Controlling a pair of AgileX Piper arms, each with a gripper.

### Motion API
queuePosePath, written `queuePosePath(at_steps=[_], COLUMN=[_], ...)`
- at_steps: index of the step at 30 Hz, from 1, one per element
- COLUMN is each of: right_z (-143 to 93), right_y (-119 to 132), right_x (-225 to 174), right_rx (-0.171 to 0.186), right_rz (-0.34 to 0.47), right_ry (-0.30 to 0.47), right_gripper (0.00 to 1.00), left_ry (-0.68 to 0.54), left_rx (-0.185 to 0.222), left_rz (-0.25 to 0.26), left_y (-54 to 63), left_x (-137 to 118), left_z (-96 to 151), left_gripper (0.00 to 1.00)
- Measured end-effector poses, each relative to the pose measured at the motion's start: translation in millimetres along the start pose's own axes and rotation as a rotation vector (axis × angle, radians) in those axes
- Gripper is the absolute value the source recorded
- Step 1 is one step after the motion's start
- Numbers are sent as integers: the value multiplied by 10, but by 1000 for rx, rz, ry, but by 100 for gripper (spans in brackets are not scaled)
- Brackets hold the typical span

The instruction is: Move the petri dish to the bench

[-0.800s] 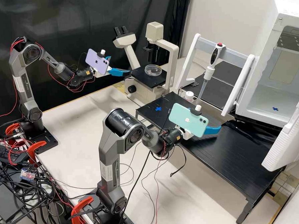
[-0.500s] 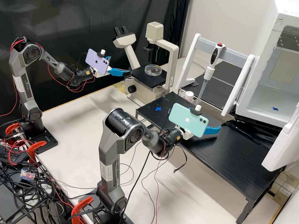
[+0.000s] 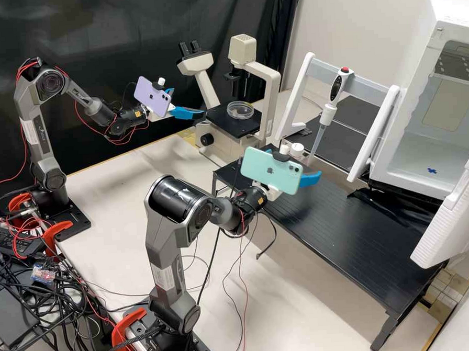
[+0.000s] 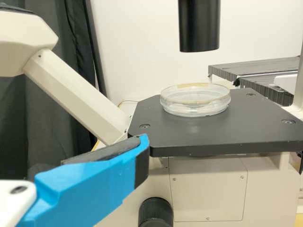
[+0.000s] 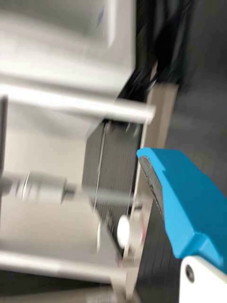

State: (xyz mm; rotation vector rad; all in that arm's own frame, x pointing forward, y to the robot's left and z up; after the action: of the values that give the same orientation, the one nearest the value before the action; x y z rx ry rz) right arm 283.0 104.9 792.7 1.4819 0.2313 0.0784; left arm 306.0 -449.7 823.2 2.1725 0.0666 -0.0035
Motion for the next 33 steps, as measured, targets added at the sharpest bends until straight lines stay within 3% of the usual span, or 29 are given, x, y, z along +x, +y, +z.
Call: queuePosePath(at_steps=[12, 16, 18, 25, 33], right_z=[-1052, -1288, -1373, -1623, -1797], right_y=[-376, -571, -633, -824, -942], right_x=[136, 275, 352, 762, 1212], right_rx=[-125, -179, -188, -167, -54], right_rz=[-38, -100, -124, -198, -255], right_ry=[262, 295, 288, 241, 186], right_gripper=[100, 100, 100, 100, 100], left_ry=[0, 0, 0, 0, 0], left_rx=[0, 0, 0, 0, 0], left_rz=[0, 0, 0, 0, 0], left_y=[0, 0, 0, 0, 0], left_x=[0, 0, 0, 0, 0], left_z=[0, 0, 0, 0, 0], left_gripper=[100, 100, 100, 100, 100])
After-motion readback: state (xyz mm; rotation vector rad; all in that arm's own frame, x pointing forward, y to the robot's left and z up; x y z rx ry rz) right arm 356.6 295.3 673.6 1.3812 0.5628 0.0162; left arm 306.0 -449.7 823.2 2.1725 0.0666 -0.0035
